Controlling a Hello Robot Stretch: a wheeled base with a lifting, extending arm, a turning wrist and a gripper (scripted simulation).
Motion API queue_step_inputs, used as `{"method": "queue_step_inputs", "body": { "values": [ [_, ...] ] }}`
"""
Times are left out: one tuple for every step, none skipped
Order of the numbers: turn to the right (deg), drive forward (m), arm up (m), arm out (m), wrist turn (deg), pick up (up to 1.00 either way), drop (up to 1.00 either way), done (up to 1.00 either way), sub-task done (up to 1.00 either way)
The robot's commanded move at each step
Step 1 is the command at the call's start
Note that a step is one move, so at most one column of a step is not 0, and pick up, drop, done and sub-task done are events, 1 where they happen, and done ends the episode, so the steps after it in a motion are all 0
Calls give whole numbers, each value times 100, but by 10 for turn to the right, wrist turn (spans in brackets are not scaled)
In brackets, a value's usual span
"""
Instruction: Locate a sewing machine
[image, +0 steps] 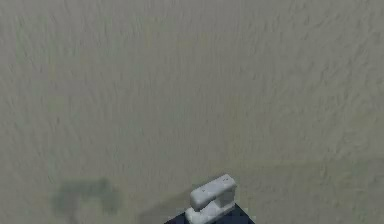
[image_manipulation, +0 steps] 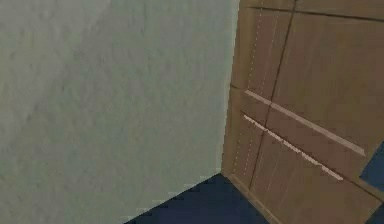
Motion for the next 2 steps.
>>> {"method": "queue_step_inputs", "body": {
  "values": [
    [180,0,0,0,0,0,0,0,0],
    [0,10,0,0,0,0,0,0,0]
  ]
}}
